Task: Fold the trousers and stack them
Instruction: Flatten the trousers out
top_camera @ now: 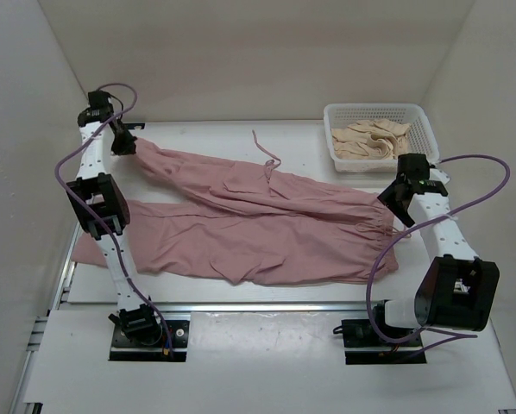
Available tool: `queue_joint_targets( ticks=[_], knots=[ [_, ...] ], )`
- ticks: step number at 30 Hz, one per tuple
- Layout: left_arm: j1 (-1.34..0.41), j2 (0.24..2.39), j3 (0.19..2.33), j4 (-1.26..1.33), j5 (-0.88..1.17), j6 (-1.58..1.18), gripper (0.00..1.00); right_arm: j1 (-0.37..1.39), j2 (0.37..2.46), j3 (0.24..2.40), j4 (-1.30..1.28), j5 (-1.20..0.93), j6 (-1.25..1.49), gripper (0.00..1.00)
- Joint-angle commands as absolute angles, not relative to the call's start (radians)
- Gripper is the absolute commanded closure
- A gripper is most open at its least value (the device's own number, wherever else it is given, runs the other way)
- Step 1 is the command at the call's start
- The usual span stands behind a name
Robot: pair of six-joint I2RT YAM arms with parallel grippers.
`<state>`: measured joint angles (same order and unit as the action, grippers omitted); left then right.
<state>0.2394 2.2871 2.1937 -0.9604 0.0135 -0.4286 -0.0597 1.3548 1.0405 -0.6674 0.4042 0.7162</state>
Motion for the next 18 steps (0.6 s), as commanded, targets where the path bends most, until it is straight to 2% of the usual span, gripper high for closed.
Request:
queue_joint_targets(
  ticks=[1,6,7,8,9,10,13,18],
  knots=[
    [0.229,2.268,2.31,-0.983,0.049,-0.416,0.9,-0.066,1.33,1.022,-0.634,0.388,0.707,0.27],
    [0.216,2.347,2.391,-0.983,0.017,-0.426,0.9,-0.066,1.312,1.012,-0.614,0.368,0.707,0.27],
    [0.216,2.374,2.429,-0.998,0.017,-0.426,0.85,-0.066,1.312,1.012,-0.614,0.368,0.707,0.27],
    [0.216,2.388,2.453,-1.011,0.017,-0.426,0.66,-0.066,1.312,1.012,-0.614,0.368,0.707,0.27],
    [0.216,2.398,2.476,-1.026,0.017,-0.426,0.22,-0.066,1.312,1.012,-0.614,0.368,0.707,0.27],
    [0.216,2.398,2.493,-1.035,0.029,-0.426,0.01,-0.066,1.302,1.012,-0.614,0.368,0.707,0.27],
    [0.216,2.366,2.456,-1.035,0.014,-0.417,0.01,-0.066,1.292,1.003,-0.614,0.368,0.707,0.27],
    [0.216,2.197,2.315,-1.035,-0.098,-0.417,0.01,-0.066,1.27,0.994,-0.614,0.368,0.698,0.26]
  ],
)
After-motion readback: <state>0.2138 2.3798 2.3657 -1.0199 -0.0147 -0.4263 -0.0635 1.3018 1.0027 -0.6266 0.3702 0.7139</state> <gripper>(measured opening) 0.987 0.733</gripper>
